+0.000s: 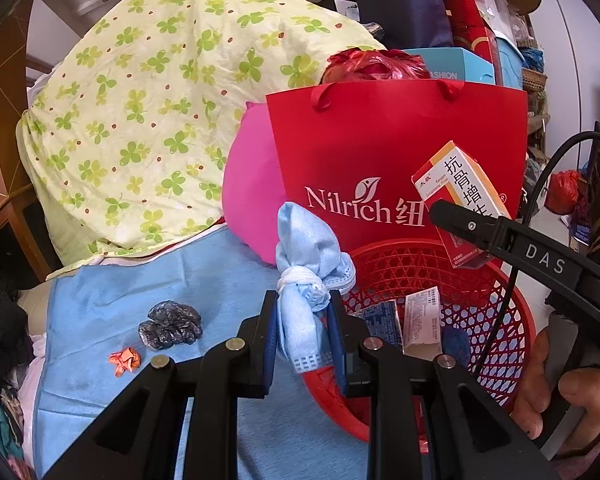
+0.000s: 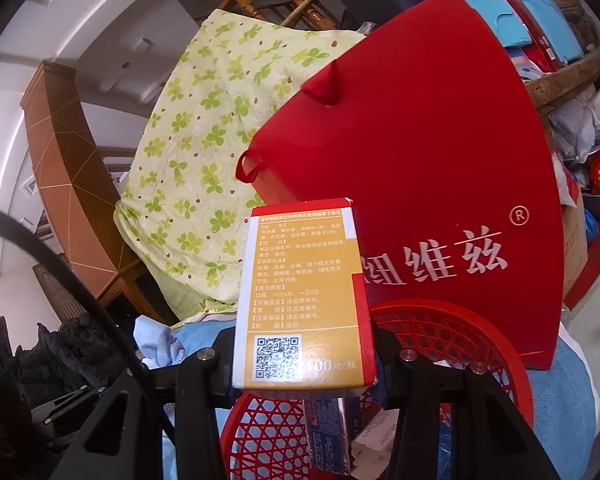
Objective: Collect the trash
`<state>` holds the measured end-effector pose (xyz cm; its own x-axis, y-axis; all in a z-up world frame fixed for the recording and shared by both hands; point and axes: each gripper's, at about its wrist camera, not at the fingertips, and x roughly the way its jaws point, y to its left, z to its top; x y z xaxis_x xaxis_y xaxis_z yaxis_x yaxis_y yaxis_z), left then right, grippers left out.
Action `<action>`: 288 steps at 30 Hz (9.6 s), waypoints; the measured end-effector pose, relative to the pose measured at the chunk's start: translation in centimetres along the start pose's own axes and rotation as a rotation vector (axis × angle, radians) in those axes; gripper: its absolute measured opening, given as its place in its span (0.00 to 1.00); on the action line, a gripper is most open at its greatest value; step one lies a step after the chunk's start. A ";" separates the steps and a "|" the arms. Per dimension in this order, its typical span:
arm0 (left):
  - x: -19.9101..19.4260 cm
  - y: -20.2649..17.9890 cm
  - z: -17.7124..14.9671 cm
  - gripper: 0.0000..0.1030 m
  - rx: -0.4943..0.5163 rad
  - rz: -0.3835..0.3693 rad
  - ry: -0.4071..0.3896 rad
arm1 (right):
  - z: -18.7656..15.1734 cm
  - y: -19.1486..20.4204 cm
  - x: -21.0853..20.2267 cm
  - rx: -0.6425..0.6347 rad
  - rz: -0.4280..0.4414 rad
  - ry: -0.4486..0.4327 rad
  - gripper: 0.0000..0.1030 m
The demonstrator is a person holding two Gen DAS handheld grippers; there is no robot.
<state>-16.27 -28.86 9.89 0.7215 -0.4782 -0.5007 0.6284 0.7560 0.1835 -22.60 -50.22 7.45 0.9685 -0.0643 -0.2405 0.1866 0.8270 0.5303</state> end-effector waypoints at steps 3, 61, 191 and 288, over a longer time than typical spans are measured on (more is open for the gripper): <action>0.3 -0.5 0.1 0.24 0.007 -0.003 0.003 | 0.1 -0.3 -0.2 0.005 -0.002 -0.002 0.49; -0.5 19.6 -17.1 0.65 -0.332 0.326 0.282 | -4.7 13.6 2.1 -0.242 0.160 -0.047 0.67; 5.3 25.7 -25.9 1.00 -0.578 0.443 0.365 | -26.3 18.2 21.1 -0.587 -0.278 0.650 1.00; 20.1 32.7 -15.1 0.86 -0.582 -0.020 0.290 | -16.8 14.0 38.2 -0.126 -0.008 0.665 0.58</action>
<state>14.36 -7.02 -6.91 0.5520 -0.4161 -0.7226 0.3218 0.9058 -0.2757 14.21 -31.75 -7.95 0.6521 0.2532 -0.7146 0.1340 0.8892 0.4374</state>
